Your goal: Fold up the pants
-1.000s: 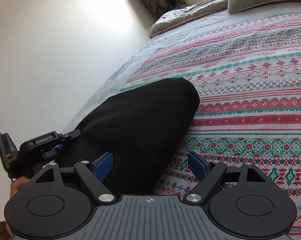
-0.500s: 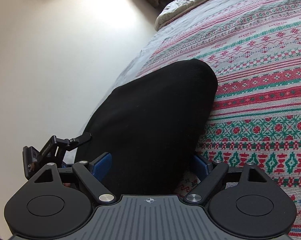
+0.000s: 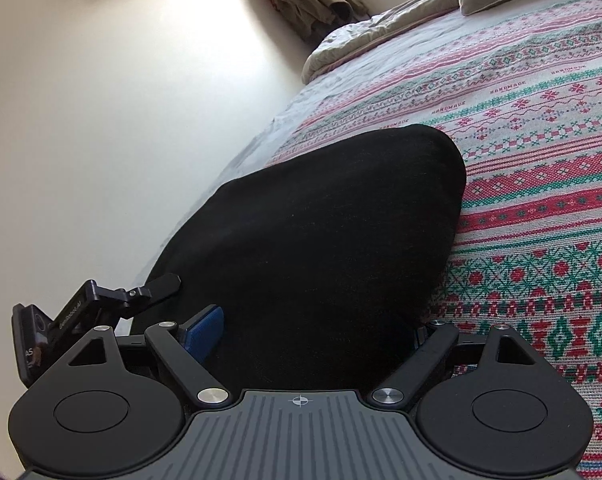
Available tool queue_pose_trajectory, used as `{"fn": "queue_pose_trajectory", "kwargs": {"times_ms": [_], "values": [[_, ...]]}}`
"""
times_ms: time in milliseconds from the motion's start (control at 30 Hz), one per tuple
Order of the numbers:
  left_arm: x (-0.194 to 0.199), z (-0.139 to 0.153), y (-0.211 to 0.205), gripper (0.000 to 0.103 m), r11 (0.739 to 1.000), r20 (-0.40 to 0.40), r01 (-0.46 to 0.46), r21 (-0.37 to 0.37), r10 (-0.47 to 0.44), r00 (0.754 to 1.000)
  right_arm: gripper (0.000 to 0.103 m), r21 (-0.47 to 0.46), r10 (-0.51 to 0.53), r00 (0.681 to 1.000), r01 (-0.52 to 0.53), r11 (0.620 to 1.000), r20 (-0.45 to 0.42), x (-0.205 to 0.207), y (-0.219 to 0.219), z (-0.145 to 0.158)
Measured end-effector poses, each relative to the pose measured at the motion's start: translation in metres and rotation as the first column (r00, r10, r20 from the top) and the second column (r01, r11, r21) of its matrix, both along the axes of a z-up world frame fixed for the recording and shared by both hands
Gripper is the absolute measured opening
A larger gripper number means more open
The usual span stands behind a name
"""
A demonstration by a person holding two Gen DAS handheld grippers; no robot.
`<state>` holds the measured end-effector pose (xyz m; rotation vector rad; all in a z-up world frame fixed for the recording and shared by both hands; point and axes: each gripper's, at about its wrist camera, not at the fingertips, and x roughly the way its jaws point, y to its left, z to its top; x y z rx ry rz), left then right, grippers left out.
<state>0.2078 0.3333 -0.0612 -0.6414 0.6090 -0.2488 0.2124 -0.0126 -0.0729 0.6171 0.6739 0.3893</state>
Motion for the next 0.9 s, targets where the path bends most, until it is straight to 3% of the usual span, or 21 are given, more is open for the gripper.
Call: {"fn": "queue_pose_trajectory", "kwargs": {"times_ms": [133, 233, 267, 300, 367, 467, 733, 900], "values": [[0.007, 0.000, -0.009, 0.103, 0.999, 0.007, -0.005, 0.038, 0.004, 1.000, 0.087, 0.001, -0.012, 1.000, 0.012, 1.000, -0.003, -0.003, 0.001, 0.000], [0.009, 0.000, -0.003, 0.103, 1.000, -0.001, -0.019, -0.014, 0.019, 1.000, 0.082, -0.006, -0.024, 1.000, 0.024, 1.000, -0.008, 0.000, 0.004, -0.001], [0.009, -0.001, 0.000, 0.099, 0.999, -0.005, -0.023, -0.042, 0.022, 1.000, 0.075, -0.012, -0.023, 1.000, 0.023, 1.000, -0.006, 0.000, 0.006, -0.001], [0.008, -0.002, 0.004, 0.088, 0.997, -0.008, -0.014, -0.080, 0.014, 1.000, 0.071, -0.013, -0.021, 1.000, 0.021, 1.000, -0.002, 0.000, 0.006, -0.001], [0.008, -0.010, 0.011, 0.078, 0.979, -0.016, 0.014, -0.205, -0.018, 1.000, 0.052, 0.017, -0.020, 1.000, 0.020, 1.000, 0.002, 0.000, 0.002, -0.002], [0.008, -0.010, 0.006, 0.074, 0.973, -0.020, 0.023, -0.228, -0.028, 0.999, 0.033, 0.080, -0.018, 1.000, 0.017, 0.997, 0.016, -0.004, -0.009, 0.002], [0.015, -0.008, -0.045, 0.064, 0.941, -0.059, 0.080, -0.328, -0.105, 0.993, 0.030, 0.052, -0.075, 0.996, 0.072, 0.996, 0.045, -0.023, -0.045, 0.032], [0.024, 0.004, -0.106, 0.062, 0.936, -0.054, 0.163, -0.311, -0.188, 0.981, 0.030, 0.037, -0.128, 0.991, 0.126, 0.991, 0.045, -0.047, -0.096, 0.044]]}}
